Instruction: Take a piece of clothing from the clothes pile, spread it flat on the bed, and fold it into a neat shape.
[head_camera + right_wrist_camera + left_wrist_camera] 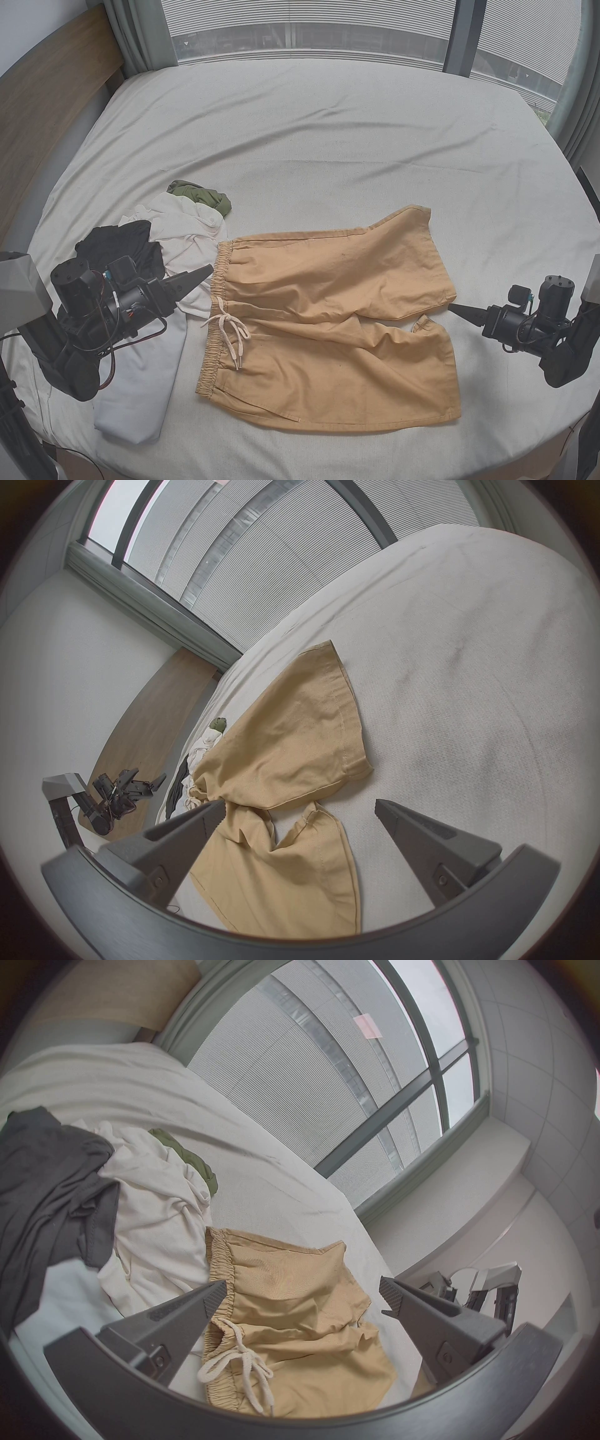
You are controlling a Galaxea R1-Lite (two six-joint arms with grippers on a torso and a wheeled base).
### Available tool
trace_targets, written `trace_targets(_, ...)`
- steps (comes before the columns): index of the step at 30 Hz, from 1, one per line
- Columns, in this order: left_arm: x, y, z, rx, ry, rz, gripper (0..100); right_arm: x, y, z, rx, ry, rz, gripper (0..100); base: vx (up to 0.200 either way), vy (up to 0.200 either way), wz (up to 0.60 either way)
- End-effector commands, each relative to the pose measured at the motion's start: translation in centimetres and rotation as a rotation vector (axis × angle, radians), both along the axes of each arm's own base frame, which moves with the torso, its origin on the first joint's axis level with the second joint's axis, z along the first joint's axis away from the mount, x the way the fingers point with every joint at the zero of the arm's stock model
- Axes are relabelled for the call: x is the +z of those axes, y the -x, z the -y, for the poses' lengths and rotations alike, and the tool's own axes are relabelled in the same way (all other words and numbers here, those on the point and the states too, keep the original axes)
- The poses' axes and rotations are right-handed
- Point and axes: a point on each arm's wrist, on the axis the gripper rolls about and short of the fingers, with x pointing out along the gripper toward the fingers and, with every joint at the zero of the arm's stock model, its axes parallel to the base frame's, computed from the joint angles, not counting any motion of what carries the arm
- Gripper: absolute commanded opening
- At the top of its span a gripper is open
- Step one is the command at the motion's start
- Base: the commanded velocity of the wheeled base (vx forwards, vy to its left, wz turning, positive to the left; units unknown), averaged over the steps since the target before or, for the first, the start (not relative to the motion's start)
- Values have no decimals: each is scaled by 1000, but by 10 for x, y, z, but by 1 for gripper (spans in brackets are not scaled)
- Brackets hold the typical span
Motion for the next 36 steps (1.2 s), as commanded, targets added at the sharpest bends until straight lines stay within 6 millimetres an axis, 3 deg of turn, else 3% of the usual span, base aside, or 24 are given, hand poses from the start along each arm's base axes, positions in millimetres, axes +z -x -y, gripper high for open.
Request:
trace_targets(1,-2,3,-2,4,-19,2,100,-6,-1,0,0,-1,-24,100,0,0,0)
trace_targets(14,-1,1,-3,5,-34,20,100,-34,-1,-5,21,-5,-128,100,0,0,0)
trace_targets(25,-2,1,-3,7,-34,18,100,-46,-1,-29,101,-15,-177,100,0,0,0)
trace_targets(36,-3,0,-2,4,-33,16,100,-20,15,-40,233,-182,-150,100,0,0,0)
